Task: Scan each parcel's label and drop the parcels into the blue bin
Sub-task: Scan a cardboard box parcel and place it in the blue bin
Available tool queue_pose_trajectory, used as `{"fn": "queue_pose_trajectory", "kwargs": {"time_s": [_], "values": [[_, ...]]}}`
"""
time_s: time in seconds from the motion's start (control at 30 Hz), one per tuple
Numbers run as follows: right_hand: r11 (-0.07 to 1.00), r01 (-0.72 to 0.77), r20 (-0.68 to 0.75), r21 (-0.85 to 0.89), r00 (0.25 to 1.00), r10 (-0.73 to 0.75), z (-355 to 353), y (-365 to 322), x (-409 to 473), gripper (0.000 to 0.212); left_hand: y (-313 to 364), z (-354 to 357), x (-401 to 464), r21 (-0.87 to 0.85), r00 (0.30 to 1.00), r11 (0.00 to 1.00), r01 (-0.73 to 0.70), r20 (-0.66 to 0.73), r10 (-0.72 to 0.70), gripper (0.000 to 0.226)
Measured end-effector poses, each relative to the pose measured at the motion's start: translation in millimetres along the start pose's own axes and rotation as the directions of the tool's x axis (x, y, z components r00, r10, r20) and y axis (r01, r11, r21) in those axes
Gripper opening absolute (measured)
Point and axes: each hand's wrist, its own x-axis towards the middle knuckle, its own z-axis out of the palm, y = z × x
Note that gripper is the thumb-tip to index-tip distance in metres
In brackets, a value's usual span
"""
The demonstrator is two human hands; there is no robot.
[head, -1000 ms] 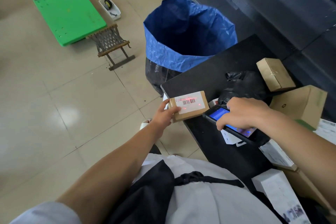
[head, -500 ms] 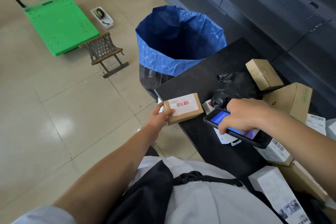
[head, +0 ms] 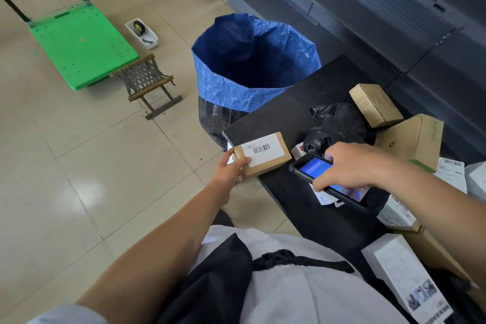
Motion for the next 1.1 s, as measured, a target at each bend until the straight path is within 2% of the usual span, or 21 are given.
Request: {"fn": "queue_pose_trajectory", "kwargs": {"time_s": [0.1, 0.2, 0.27, 0.33, 0.5, 0.6, 0.7, 0.83, 0.97, 1.1], "values": [[0.988, 0.01, -0.029, 0.155, 1.0, -0.006, 9, 3, 2, 0.049, 5, -6, -2, -0.028, 1.0, 1.0, -0.007, -0.012, 0.007, 0.08], [0.933, 0.044, -0.054, 0.357, 0.998, -0.026, 19, 3, 6, 0.046, 15, -10, -1, -0.053, 0.999, 0.998, -0.045, -0.014, 0.044, 0.064], [0.874, 0.06, -0.056, 0.481, 0.998, -0.038, 26, 4, 10, 0.056, 23, -14, 0, -0.062, 0.998, 0.996, -0.059, -0.003, 0.059, 0.063], [0.799, 0.068, -0.068, 0.598, 0.997, -0.035, 34, 4, 15, 0.063, 34, -17, -1, -0.069, 0.997, 0.995, -0.074, 0.018, 0.075, 0.065], [0.586, 0.159, -0.202, 0.794, 0.979, 0.007, 46, -4, 32, 0.035, 71, -18, 0, -0.044, 0.989, 0.99, -0.136, 0.043, 0.138, 0.053], [0.417, 0.184, -0.242, 0.89, 0.966, 0.09, 46, -14, 55, 0.036, 99, -21, 14, -0.018, 0.99, 0.99, -0.137, 0.032, 0.138, 0.057], [0.258, 0.188, -0.237, 0.948, 0.956, 0.172, 34, -27, 77, 0.045, 139, -28, 43, 0.012, 0.988, 0.988, -0.154, 0.019, 0.154, 0.062], [0.165, 0.202, -0.242, 0.965, 0.929, 0.28, 6, -47, 111, 0.051, 208, -40, 91, 0.005, 0.983, 0.983, -0.185, 0.0, 0.185, 0.05], [0.106, 0.215, -0.239, 0.971, 0.907, 0.346, -28, -67, 138, 0.074, 274, -58, 147, 0.066, 0.977, 0.975, -0.211, -0.021, 0.212, 0.048], [0.056, 0.203, -0.208, 0.978, 0.888, 0.409, -54, -87, 159, 0.046, 323, -68, 201, 0.171, 0.974, 0.96, -0.224, -0.003, 0.228, 0.044]]}}
